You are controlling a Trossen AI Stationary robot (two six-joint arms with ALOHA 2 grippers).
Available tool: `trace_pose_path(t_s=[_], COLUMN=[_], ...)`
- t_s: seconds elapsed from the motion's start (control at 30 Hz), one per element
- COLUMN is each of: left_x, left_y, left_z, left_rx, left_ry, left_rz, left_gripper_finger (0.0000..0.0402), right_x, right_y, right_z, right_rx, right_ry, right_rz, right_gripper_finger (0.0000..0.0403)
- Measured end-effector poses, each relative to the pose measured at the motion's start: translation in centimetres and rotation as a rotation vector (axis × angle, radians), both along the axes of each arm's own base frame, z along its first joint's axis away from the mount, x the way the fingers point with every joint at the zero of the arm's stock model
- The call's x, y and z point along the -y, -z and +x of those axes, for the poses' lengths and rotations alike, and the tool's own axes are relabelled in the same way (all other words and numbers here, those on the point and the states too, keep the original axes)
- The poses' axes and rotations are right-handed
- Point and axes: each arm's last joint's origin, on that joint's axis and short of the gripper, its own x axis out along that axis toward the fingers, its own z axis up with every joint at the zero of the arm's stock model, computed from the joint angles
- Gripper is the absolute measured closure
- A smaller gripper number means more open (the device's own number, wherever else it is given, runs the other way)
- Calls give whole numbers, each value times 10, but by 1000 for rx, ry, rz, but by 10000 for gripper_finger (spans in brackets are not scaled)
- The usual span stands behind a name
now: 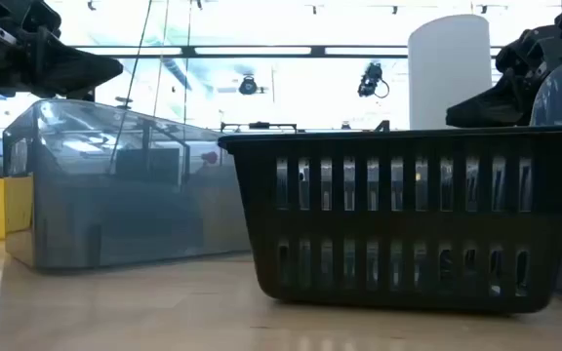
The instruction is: Stack baskets on shelf by color
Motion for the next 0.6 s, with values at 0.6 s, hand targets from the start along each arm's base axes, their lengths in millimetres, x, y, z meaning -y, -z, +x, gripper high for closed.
trace_pose_path(t_s=[0.6], left_x=[0], left_y=[0], left_z=[0], left_rx=[0], left_ry=[0], left_rz=[0], left_gripper_finger=[369], right_x=[0], right_y=[0], right_z=[0], right_rx=[0], right_ry=[0], right_rz=[0], right_gripper_finger=[310])
